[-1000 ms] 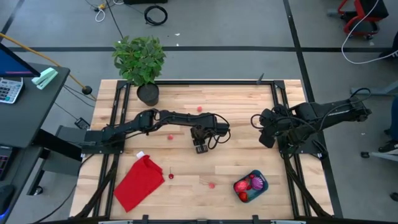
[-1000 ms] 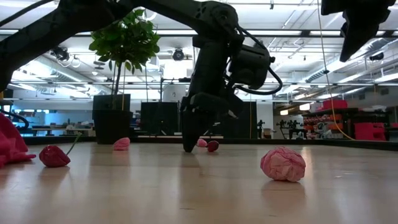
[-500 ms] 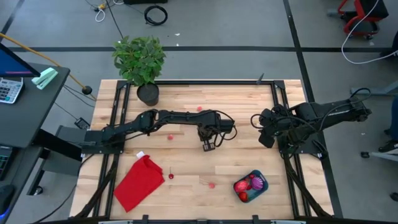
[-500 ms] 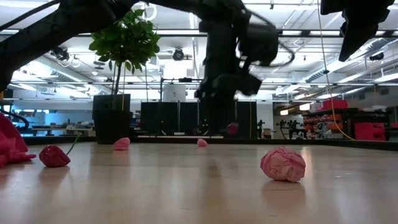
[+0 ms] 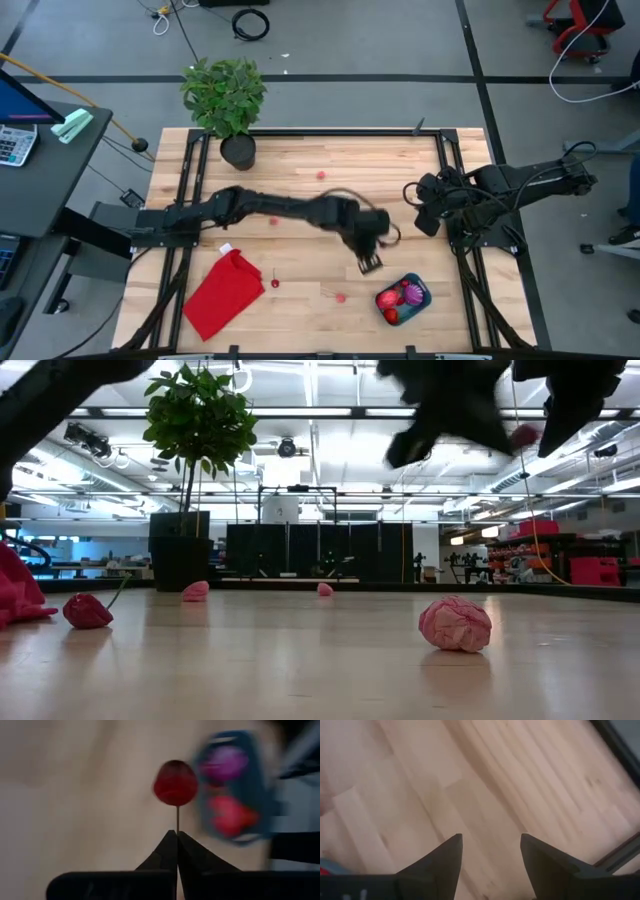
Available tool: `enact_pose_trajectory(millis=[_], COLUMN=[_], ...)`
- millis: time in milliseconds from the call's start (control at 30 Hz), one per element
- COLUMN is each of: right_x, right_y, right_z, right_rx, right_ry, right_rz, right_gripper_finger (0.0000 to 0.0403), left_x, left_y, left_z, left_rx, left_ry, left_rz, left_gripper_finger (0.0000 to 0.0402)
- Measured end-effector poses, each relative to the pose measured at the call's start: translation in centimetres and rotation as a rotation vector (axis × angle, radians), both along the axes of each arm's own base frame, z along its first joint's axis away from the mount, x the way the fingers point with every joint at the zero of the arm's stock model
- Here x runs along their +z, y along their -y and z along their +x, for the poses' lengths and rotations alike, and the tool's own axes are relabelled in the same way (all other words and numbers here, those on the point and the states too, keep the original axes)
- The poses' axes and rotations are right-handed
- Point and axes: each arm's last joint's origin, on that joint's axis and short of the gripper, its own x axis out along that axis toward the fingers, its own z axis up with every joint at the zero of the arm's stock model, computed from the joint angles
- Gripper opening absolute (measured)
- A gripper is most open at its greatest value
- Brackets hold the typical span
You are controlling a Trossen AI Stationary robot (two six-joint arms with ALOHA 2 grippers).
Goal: Pick and placing Produce into tupperware
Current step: Put the top cherry into the bin
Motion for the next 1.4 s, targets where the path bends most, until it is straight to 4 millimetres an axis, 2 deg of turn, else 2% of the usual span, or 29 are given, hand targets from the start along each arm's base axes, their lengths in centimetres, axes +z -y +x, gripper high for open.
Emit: enact_pose_trajectory(millis=[133, 233, 367, 433, 600, 733, 833, 1200, 1400], right_x=[0.1, 0.1, 0.2, 0.2, 0.2, 0.2, 0.2, 0.2, 0.2], right_y=[0.2, 0.3, 0.4, 0.4, 0.4, 0.4, 0.4, 0.4, 0.3], right_z=[0.0, 0.0, 0.0, 0.1, 0.1, 0.1, 0.1, 0.1, 0.1], right_rx=[-0.021, -0.039, -0.052, -0.052, -0.052, -0.052, -0.054, -0.054, -0.049], right_ry=[0.014, 0.024, 0.033, 0.035, 0.039, 0.04, 0.04, 0.04, 0.037], right_rz=[-0.057, -0.107, -0.142, -0.142, -0.141, -0.141, -0.139, -0.138, -0.122], right_gripper_finger=[0.0211, 0.0211, 0.0211, 0.0211, 0.0211, 0.0211, 0.0211, 0.0211, 0.0211], left_x=[1.2, 1.4, 0.9, -0.5, -4.3, -5.4, -6.3, -8.5, -7.9], left_y=[4.4, 6.9, 8.9, 9.5, 10.2, 10.5, 10.7, 10.6, 10.2], left_z=[0.7, 1.1, 1.3, 1.7, 3.1, 3.9, 4.0, 3.9, 4.3], left_rx=[-0.047, -0.057, -0.044, -0.039, 0.009, 0.027, 0.026, 0.051, 0.053], left_ry=[0.185, 0.27, 0.307, 0.292, 0.281, 0.343, 0.318, 0.218, 0.265], left_rz=[-0.096, -0.16, -0.21, -0.215, -0.267, -0.32, -0.31, -0.329, -0.344], left_gripper_finger=[0.0003, 0.0003, 0.0003, 0.0003, 0.0004, 0.0004, 0.0004, 0.0006, 0.0046])
